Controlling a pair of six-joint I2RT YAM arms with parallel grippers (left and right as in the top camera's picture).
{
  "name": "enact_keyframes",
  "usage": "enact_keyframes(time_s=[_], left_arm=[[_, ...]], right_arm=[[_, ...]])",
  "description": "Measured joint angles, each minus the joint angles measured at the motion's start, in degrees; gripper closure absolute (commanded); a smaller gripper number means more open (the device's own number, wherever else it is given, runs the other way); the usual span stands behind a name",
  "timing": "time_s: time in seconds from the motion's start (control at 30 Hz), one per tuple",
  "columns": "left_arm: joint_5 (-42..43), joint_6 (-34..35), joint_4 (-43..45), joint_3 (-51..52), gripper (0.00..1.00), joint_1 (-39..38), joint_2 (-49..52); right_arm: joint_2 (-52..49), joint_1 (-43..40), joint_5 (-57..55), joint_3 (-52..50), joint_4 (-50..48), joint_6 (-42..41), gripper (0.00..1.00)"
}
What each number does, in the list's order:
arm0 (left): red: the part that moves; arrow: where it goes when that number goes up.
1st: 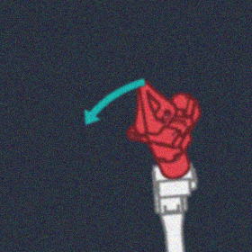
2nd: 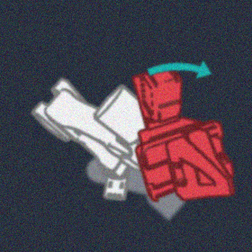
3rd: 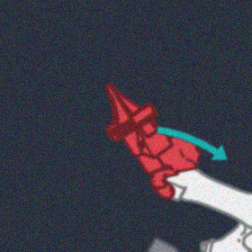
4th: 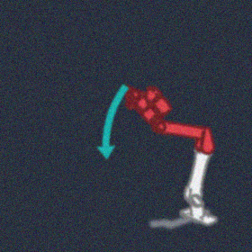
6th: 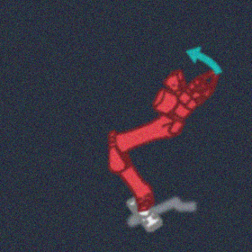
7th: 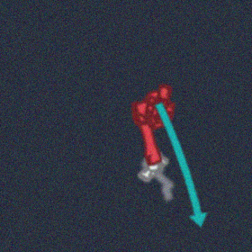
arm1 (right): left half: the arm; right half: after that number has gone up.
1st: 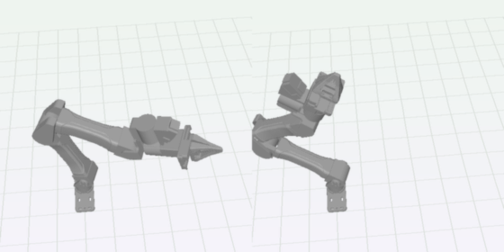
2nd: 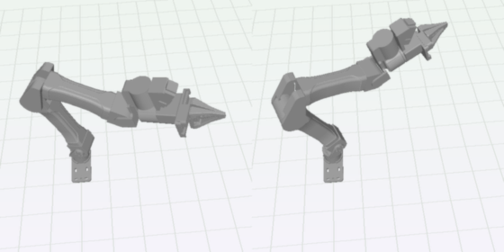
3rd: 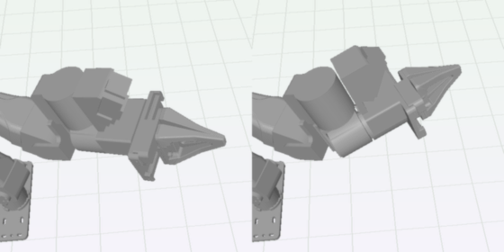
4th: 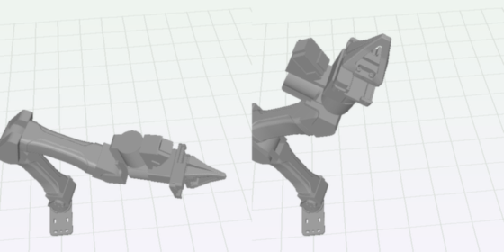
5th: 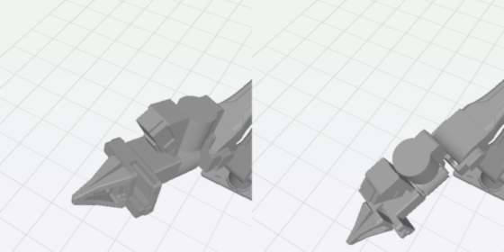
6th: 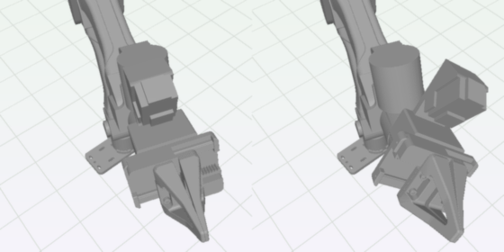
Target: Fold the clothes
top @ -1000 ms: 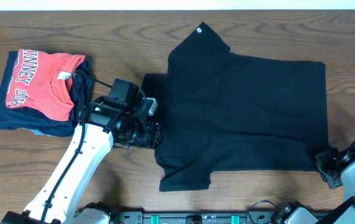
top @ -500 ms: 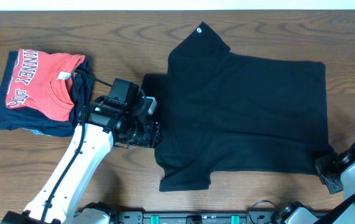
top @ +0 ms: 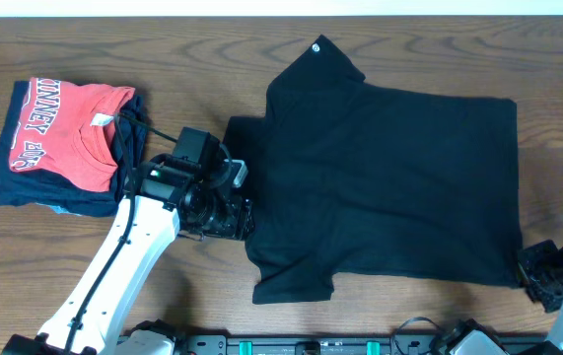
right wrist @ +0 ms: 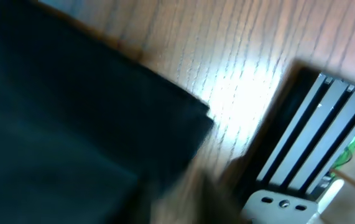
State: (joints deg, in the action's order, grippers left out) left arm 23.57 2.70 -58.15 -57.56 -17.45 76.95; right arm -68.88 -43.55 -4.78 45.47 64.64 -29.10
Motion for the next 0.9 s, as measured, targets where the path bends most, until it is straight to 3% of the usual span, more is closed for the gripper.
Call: enact_keyframes(time_s=[0.03,0.13,0.33,0.53,0.67,0.9], left_arm=[[0.0,0.0,-0.5,0.0,0.37,0.0,0.0],[0.0,0.0,-0.7,0.3,0.34,0.0,0.0],[0.1,1.8,1.9,6.4,0.21,0.0,0.0],[2.1,7.9,12.5,15.2,0.15,0.0,0.2],[3.6,11.5,19.3,18.3,0.16,-0.3,0.7],[4.8,17.2,27.4,19.3,0.37,-0.7,8.5]], right_arm=[[0.0,0.0,-0.1,0.0,-0.2,-0.5,0.37],[0.0,0.0,-0.4,0.0,-2.8,-1.1,0.27],[0.0,0.0,7.0,0.0,-7.7,3.1,0.23],[0.0,0.0,13.3,0.0,-8.6,6.4,0.23],[0.0,0.0,14.7,0.0,-9.0,7.8,0.22],[0.0,0.0,15.5,0.0,-9.1,8.8,0.22]])
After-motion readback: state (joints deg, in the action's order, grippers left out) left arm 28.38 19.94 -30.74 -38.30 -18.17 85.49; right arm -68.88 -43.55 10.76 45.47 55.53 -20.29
